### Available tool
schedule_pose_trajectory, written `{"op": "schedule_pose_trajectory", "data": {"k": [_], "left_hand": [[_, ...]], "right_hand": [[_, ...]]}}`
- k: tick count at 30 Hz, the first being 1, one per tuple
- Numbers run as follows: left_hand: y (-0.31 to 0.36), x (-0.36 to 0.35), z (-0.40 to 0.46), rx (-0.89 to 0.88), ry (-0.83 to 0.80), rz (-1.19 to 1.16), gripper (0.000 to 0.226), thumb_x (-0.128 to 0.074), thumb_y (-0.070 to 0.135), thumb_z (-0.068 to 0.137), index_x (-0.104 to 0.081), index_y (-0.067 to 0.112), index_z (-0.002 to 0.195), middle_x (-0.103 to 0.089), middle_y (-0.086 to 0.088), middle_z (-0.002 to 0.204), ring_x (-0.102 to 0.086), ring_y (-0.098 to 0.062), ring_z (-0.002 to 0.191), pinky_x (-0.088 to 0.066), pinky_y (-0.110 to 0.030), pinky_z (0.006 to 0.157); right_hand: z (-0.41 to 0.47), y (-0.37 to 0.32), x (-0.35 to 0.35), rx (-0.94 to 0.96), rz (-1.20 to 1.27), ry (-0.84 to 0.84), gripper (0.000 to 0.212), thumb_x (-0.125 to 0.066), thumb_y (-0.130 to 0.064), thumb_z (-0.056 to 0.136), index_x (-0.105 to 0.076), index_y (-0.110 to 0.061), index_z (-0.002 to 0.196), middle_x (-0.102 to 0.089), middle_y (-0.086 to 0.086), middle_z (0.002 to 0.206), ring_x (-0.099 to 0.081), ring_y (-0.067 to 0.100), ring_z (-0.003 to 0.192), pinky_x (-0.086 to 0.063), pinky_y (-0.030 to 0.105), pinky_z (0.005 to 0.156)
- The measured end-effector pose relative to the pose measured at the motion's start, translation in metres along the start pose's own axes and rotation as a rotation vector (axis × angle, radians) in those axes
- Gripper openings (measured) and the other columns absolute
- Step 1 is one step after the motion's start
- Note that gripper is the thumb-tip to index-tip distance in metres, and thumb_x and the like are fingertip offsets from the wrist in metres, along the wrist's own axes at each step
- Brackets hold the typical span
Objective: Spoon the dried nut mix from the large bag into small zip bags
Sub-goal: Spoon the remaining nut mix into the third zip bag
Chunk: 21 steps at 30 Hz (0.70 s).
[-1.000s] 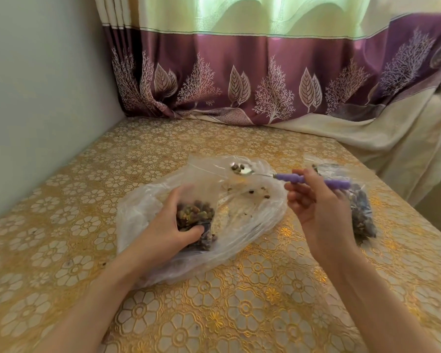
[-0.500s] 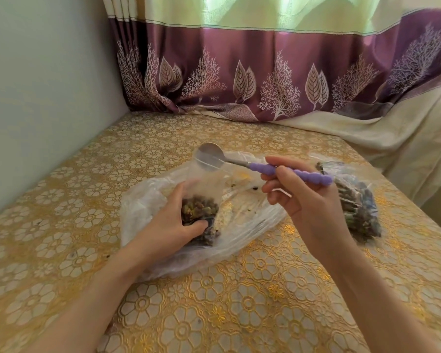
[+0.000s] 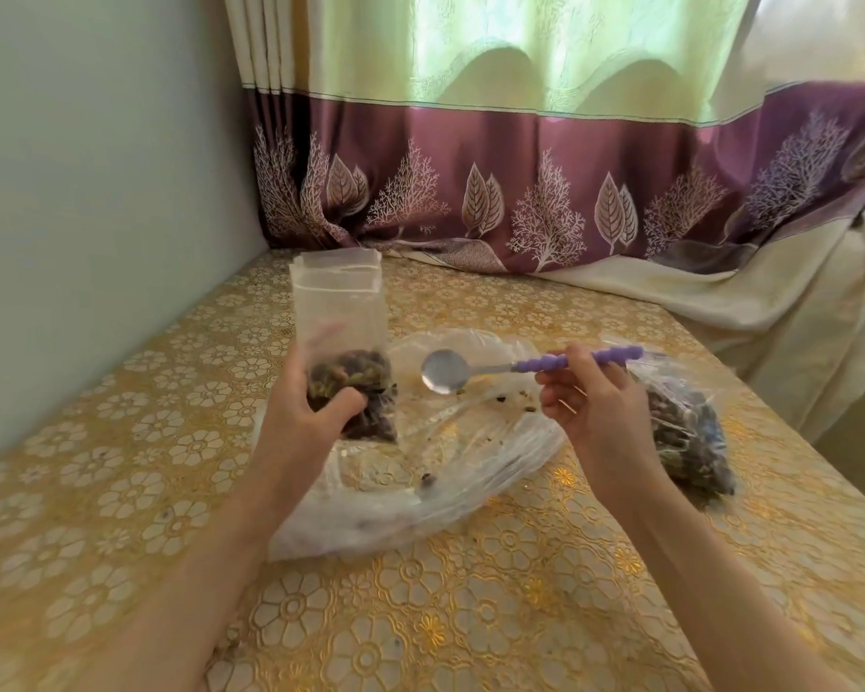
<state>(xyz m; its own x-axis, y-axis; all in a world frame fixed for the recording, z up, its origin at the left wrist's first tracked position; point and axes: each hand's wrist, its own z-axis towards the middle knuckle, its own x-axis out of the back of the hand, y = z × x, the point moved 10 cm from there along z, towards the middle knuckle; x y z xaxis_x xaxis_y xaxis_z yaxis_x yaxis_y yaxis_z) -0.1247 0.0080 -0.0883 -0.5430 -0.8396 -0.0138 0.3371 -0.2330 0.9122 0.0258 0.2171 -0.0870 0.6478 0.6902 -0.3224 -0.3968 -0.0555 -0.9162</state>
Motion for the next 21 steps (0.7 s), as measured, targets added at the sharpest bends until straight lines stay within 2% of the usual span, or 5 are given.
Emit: {"op": "schedule_pose_trajectory", "data": {"k": [2, 7, 11, 16, 21], "left_hand": [[0.004, 0.013, 0.002, 0.003, 0.068, -0.104, 0.054, -0.056, 0.008, 0.071, -0.054, 0.037, 0.116, -0.058, -0.011, 0.109, -0.066, -0.022, 0.088, -0.056, -0.032, 0.061], [0.011, 0.036, 0.004, -0.036, 0.21, -0.17, 0.051, -0.052, 0.008, 0.065, -0.059, 0.039, 0.104, -0.057, -0.01, 0.104, -0.067, -0.011, 0.073, -0.055, -0.028, 0.053], [0.01, 0.044, 0.006, -0.035, 0.244, -0.162, 0.05, -0.05, 0.008, 0.066, -0.059, 0.038, 0.105, -0.057, -0.011, 0.103, -0.066, -0.007, 0.072, -0.054, -0.027, 0.054], [0.01, 0.045, 0.007, -0.024, 0.239, -0.177, 0.051, -0.051, 0.007, 0.064, -0.059, 0.038, 0.104, -0.058, -0.011, 0.105, -0.065, -0.008, 0.075, -0.053, -0.027, 0.056], [0.01, 0.042, 0.006, -0.009, 0.231, -0.192, 0.052, -0.051, 0.007, 0.063, -0.058, 0.038, 0.103, -0.058, -0.011, 0.103, -0.064, -0.017, 0.079, -0.054, -0.03, 0.054]], "right_hand": [[0.002, 0.0, -0.014, 0.031, -0.165, -0.055, 0.031, -0.049, -0.02, 0.097, -0.067, -0.01, 0.073, -0.072, 0.008, 0.072, -0.051, 0.011, 0.055, -0.043, 0.019, 0.051], [0.008, -0.006, -0.024, 0.129, -0.372, -0.087, 0.027, -0.048, -0.015, 0.097, -0.061, -0.006, 0.075, -0.067, -0.003, 0.056, -0.045, 0.005, 0.047, -0.038, 0.014, 0.047], [0.008, 0.003, -0.023, 0.083, -0.364, -0.125, 0.029, -0.047, -0.011, 0.097, -0.06, -0.003, 0.072, -0.068, 0.009, 0.06, -0.045, 0.007, 0.047, -0.035, 0.015, 0.045], [0.004, 0.022, -0.029, -0.011, -0.382, -0.145, 0.03, -0.05, -0.015, 0.096, -0.062, 0.002, 0.074, -0.063, 0.035, 0.078, -0.043, 0.011, 0.045, -0.034, 0.017, 0.042], [-0.005, 0.039, -0.047, -0.074, -0.385, -0.215, 0.033, -0.054, -0.021, 0.095, -0.064, -0.001, 0.07, -0.068, 0.012, 0.06, -0.052, 0.012, 0.043, -0.04, 0.019, 0.04]]}}
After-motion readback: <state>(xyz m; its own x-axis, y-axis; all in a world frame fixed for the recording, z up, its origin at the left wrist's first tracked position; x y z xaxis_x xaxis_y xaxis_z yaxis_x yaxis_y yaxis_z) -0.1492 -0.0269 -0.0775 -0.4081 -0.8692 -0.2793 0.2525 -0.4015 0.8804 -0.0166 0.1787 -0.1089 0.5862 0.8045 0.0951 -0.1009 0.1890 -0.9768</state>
